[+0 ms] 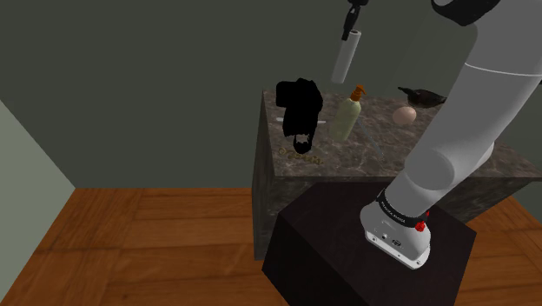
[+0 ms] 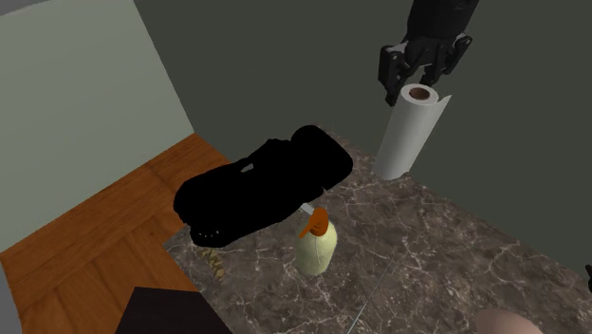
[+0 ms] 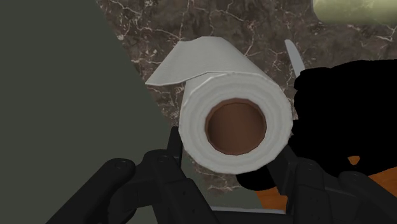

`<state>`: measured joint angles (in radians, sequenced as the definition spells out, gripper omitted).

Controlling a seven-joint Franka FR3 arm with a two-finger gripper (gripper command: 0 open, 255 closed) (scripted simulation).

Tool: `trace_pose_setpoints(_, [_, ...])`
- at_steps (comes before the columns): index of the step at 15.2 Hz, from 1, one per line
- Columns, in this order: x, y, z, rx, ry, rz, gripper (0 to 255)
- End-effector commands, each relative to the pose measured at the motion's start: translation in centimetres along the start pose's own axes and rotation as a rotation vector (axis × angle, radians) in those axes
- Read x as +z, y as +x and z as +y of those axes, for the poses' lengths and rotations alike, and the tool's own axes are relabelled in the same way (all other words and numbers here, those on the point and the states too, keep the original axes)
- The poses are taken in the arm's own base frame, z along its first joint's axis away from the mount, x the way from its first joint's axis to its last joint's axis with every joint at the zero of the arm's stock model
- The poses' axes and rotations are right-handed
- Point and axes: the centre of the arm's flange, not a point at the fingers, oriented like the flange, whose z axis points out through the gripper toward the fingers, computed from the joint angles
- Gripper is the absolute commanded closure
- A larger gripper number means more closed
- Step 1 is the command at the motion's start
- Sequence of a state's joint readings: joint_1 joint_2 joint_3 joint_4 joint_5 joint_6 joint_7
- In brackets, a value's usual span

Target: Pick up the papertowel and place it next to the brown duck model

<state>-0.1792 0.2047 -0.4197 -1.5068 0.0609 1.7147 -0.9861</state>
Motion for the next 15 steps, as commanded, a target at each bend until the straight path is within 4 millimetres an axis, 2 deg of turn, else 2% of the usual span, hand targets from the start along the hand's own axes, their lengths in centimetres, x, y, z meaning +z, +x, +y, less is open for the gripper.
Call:
trace_pose_setpoints(1, [-1.1, 0.1, 0.0, 0.000, 0.000, 0.000, 255])
trace_pose_setpoints(15, [-8.5, 0.0, 0.2, 0.000, 0.000, 0.000, 255])
